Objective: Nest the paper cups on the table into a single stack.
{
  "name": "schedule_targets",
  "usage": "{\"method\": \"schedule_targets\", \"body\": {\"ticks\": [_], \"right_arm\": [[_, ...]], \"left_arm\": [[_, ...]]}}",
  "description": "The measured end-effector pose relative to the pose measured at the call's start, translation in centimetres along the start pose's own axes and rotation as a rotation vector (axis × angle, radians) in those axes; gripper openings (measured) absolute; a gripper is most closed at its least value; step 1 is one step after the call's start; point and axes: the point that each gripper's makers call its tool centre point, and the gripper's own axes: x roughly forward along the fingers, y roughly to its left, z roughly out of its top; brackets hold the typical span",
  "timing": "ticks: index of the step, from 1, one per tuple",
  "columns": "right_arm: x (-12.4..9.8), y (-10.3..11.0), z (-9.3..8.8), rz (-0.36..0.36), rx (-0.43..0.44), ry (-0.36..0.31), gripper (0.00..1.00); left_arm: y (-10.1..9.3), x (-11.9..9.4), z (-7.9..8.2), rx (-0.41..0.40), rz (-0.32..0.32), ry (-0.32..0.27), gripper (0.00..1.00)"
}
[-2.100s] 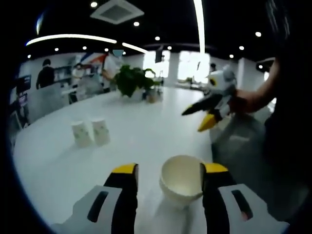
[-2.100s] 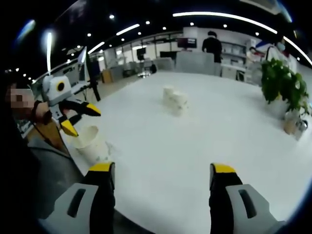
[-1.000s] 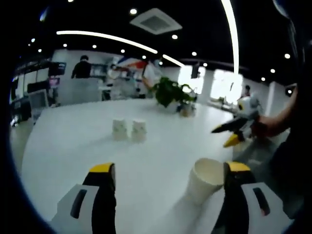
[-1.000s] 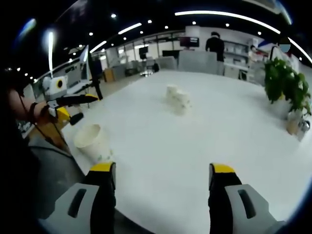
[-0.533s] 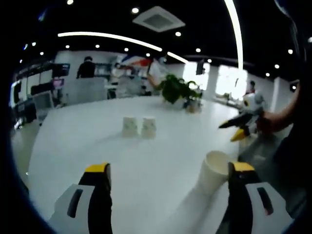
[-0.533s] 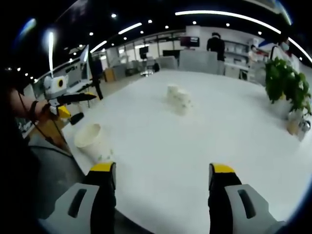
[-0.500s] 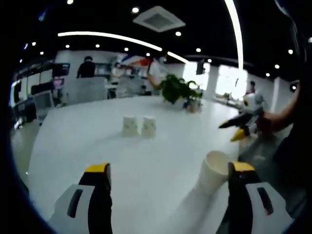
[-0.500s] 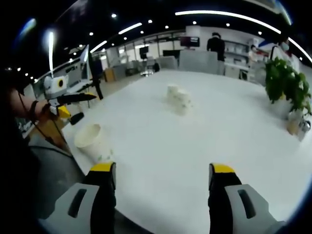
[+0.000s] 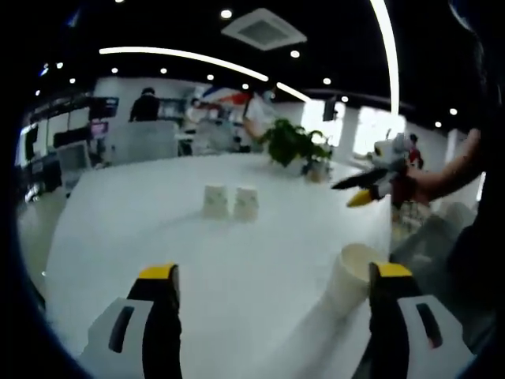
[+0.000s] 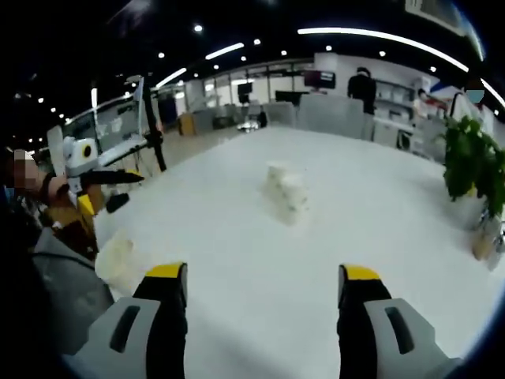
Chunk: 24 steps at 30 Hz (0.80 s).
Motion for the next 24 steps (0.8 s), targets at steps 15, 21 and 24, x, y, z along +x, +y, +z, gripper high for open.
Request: {"method": "schedule_targets", "body": {"ticks": [15, 21, 24], "right_arm": [[10.7, -4.0, 4.0, 0.069, -0.073, 0.032, 0.75], [13.4, -4.7, 3.8, 0.082, -0.054, 0.047, 0.74], [14.5, -4.7, 3.7, 0.096, -0.058, 0.051, 0.71]], "left_arm": [[0.2, 0.8, 0.5, 0.003, 0.029, -0.013, 0.98], [0.6, 0.6, 0.0, -0.018, 0.044, -0.004, 0.98], [0.7, 0.5, -0.3, -0.021, 0.052, 0.004, 0.98]]}}
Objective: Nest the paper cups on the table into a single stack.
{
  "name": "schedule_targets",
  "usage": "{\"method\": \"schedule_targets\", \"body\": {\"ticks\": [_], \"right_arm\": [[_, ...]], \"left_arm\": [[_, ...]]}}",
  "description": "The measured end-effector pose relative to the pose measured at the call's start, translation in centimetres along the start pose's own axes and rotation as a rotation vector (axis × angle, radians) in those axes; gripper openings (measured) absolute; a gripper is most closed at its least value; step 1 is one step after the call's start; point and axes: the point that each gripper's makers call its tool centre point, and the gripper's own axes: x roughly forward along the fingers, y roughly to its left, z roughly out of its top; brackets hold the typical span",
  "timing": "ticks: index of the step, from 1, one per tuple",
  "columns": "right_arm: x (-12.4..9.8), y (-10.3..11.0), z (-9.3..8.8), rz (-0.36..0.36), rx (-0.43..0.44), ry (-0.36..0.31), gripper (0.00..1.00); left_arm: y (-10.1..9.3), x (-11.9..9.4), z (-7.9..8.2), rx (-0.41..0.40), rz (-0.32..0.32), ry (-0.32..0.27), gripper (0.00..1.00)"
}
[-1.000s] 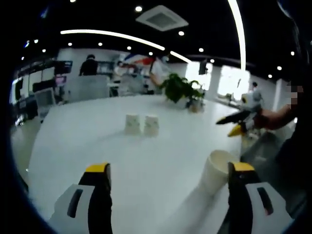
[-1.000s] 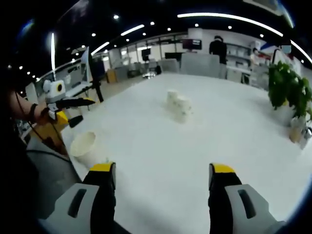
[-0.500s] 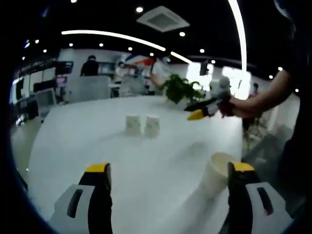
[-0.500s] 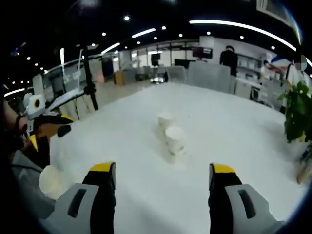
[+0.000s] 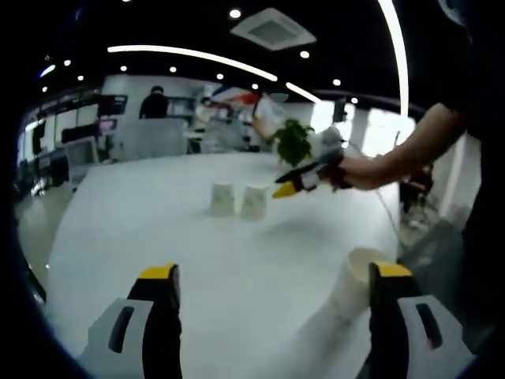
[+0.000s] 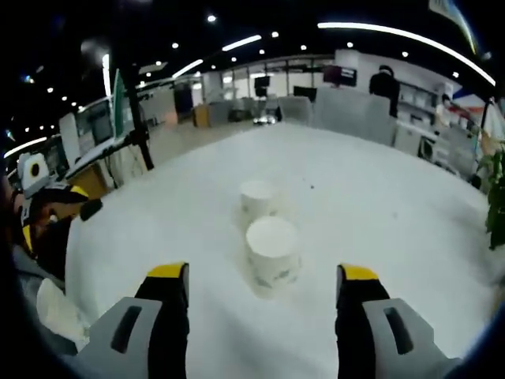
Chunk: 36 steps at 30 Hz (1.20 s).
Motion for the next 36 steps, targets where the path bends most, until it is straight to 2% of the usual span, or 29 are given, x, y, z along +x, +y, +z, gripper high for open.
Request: {"method": "schedule_targets", "body": {"ticks": [8, 13, 16, 20, 24, 29, 33, 36], "right_arm": [[2.7, -0.8, 0.4, 0.016, 0.013, -0.008, 0.65], [3.6, -0.9, 0.4, 0.020, -0.015, 0.012, 0.58], [3.9, -1.3, 0.5, 0.015, -0.087, 0.019, 0.48], [4.5, -1.3, 0.7, 0.028, -0.084, 0.022, 0.43], [4.5, -1.2, 0.2, 0.039, -0.091, 0.043, 0.36], [4.1, -0.6, 0.1, 0.047, -0.108, 0.049, 0.36], [3.8, -0.4, -0.1, 0.047, -0.106, 0.057, 0.36], [3.5, -0.1, 0.0, 0.048, -0.103, 0.055, 0.35]], "left_arm": [[0.5, -0.4, -0.2, -0.027, 0.028, 0.003, 0.98], [0.6, -0.2, -0.4, -0.023, 0.026, 0.014, 0.98], [0.6, -0.2, -0.4, -0.018, 0.024, 0.016, 0.97], [0.5, -0.3, -0.6, -0.015, 0.021, 0.019, 0.97], [0.5, -0.5, -0.6, -0.004, 0.023, 0.019, 0.97], [0.6, -0.7, -0.9, -0.005, 0.034, 0.030, 0.97], [0.3, -1.0, -0.4, -0.007, 0.039, 0.010, 0.97], [0.1, -1.0, -0.7, -0.009, 0.036, 0.016, 0.97]]}}
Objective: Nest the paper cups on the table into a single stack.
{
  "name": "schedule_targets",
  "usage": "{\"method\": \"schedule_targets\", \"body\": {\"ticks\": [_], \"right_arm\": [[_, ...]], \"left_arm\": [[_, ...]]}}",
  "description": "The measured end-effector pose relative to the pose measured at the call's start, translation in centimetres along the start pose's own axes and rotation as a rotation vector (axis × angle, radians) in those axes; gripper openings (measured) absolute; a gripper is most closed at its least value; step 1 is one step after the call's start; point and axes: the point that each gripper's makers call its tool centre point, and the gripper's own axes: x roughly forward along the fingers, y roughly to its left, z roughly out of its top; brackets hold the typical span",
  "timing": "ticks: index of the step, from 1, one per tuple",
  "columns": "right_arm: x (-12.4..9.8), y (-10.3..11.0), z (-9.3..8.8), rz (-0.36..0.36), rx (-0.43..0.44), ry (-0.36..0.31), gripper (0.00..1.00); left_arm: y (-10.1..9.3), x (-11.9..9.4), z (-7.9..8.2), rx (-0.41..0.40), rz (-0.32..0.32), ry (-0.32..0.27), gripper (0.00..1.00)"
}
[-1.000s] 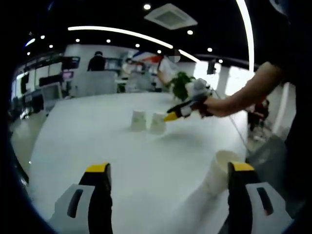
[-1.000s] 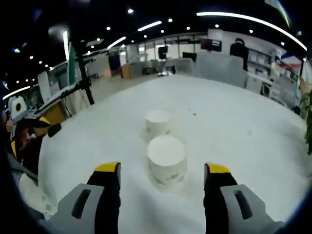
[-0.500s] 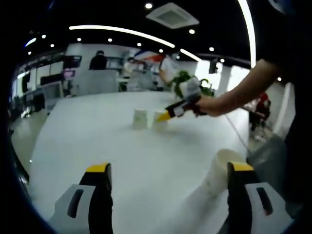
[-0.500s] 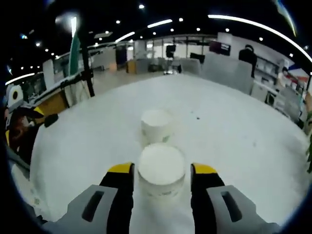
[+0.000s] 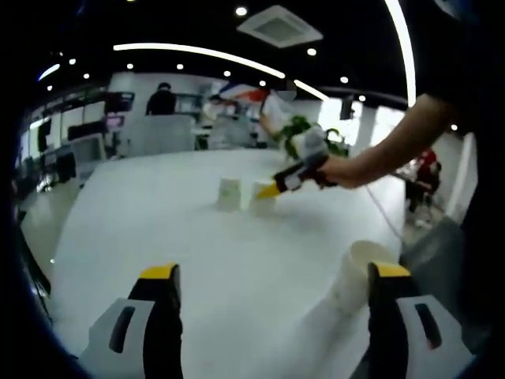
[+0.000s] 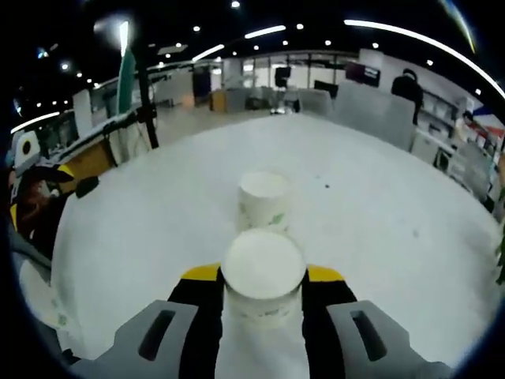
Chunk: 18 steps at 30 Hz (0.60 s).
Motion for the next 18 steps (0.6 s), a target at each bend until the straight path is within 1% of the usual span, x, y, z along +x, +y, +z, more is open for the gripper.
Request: {"method": "schedule_targets", "body": {"ticks": [4, 9, 14, 18], "right_arm": [[-0.6, 0.2, 0.5, -0.007, -0.002, -0.013, 0.35], [-1.5, 0.6, 0.9, -0.015, 0.001, -0.022, 0.35], [-2.9, 1.3, 1.4, -0.015, 0.029, -0.041, 0.35], [-4.6, 1.6, 2.7, -0.021, 0.034, -0.078, 0.35]], "left_arm": [[-0.5, -0.3, 0.1, 0.022, -0.008, 0.008, 0.96], [-0.4, -0.5, 0.2, 0.031, -0.006, 0.010, 0.97], [-0.3, -0.5, 0.6, 0.026, -0.003, -0.012, 0.96], [-0.6, -0.3, 0.5, 0.027, -0.017, -0.008, 0.95]]}}
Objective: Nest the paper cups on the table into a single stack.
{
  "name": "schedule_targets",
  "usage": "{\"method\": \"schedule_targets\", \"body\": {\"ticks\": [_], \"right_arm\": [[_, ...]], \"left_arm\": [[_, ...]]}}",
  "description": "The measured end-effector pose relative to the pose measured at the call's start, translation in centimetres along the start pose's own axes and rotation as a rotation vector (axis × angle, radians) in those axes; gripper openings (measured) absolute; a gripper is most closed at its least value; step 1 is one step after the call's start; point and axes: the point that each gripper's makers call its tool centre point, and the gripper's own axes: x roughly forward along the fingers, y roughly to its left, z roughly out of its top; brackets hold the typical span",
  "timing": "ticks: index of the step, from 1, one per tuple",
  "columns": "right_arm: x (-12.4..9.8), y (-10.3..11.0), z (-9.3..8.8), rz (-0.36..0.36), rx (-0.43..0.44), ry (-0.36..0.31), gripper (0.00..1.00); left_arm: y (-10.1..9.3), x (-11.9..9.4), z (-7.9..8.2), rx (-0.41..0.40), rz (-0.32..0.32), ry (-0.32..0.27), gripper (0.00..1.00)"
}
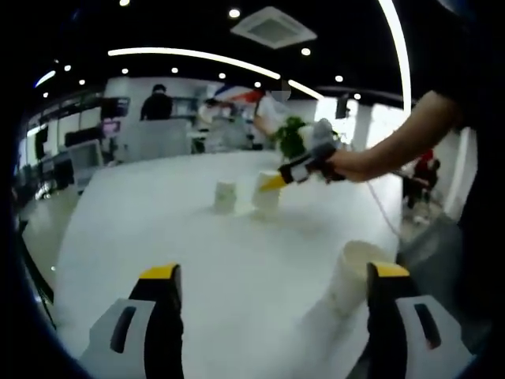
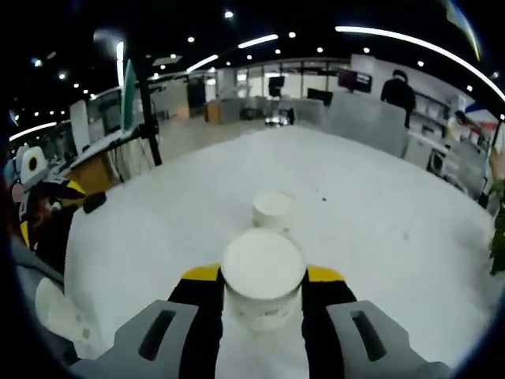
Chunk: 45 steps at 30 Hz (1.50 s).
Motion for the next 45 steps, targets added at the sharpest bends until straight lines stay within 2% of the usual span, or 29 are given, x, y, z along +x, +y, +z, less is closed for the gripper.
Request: {"method": "schedule_targets", "body": {"ticks": [3, 11, 17, 26, 37, 42, 45], "right_arm": [[-1.1, 0.2, 0.8, 0.000, -0.004, -0.016, 0.35], [-4.1, 1.2, 2.1, -0.002, 0.040, -0.052, 0.35], [-5.9, 3.0, 3.5, 0.014, 0.014, -0.077, 0.35], [-8.1, 5.6, 5.5, 0.033, -0.008, -0.124, 0.35], [-10.5, 9.1, 5.6, 0.063, 0.006, -0.157, 0.35], [-11.3, 11.0, 5.2, 0.093, 0.035, -0.171, 0.35], [-11.6, 11.9, 4.9, 0.107, 0.040, -0.170, 0.35]], "left_arm": [[-0.5, 0.2, 0.1, 0.024, -0.010, 0.007, 0.95], [-0.8, 0.3, 0.7, 0.020, -0.030, -0.009, 0.95], [-1.1, 0.9, 1.7, 0.040, -0.051, -0.026, 0.95], [-2.3, 1.9, 2.4, 0.045, -0.115, -0.028, 0.95], [-3.4, 2.6, 2.4, 0.025, -0.153, -0.037, 0.93], [-3.8, 2.6, 2.9, 0.021, -0.162, -0.062, 0.93], [-4.1, 2.6, 2.7, 0.012, -0.168, -0.053, 0.93]]}}
